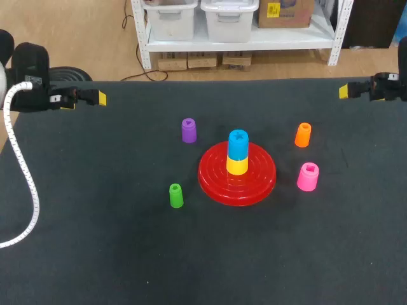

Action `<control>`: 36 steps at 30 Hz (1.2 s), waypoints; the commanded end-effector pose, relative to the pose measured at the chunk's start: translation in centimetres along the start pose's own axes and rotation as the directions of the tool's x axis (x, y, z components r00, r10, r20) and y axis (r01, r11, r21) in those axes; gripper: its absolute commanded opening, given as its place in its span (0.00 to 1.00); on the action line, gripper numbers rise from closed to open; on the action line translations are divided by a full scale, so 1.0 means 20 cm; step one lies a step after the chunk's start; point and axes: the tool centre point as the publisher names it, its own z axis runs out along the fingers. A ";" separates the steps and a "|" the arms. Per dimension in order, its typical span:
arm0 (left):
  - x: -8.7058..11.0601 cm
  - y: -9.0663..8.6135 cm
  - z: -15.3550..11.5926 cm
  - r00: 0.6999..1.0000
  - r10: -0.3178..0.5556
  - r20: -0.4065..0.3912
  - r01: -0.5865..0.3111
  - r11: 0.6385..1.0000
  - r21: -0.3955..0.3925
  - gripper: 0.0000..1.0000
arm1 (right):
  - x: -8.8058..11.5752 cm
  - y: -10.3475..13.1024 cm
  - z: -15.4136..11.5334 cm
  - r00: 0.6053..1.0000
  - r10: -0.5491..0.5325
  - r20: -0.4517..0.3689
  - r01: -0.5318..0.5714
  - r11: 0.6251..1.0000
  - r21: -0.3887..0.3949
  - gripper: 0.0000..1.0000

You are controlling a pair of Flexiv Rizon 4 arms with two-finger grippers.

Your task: Pick up and stack the cylinders on the red base in this order: pink,purple,orange,green

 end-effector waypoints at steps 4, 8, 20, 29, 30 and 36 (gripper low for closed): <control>-0.01 -0.01 0.00 1.000 -0.002 -0.005 0.002 1.000 -0.008 1.00 | 0.00 0.00 0.00 1.000 0.000 0.000 0.000 1.000 0.002 1.00; -0.01 -0.01 0.00 1.000 -0.002 -0.005 0.002 1.000 -0.008 1.00 | 0.00 0.00 0.00 1.000 0.000 0.000 0.000 1.000 0.002 1.00; -0.01 -0.01 0.00 1.000 0.015 -0.013 -0.015 1.000 -0.004 1.00 | 0.00 0.00 0.00 1.000 0.000 0.000 0.000 1.000 0.002 1.00; 0.06 -0.15 0.07 0.869 0.485 -0.103 -0.456 0.863 0.220 1.00 | 0.00 0.00 0.00 1.000 0.000 0.000 0.000 1.000 0.002 1.00; 0.07 -0.15 0.07 0.851 0.513 -0.111 -0.474 0.842 0.257 1.00 | 0.00 0.00 0.00 1.000 0.000 0.000 0.000 1.000 0.002 1.00; 0.09 -0.17 0.08 0.871 0.477 -0.114 -0.427 0.852 0.302 1.00 | 0.00 0.00 0.00 1.000 0.000 0.000 0.000 1.000 0.002 1.00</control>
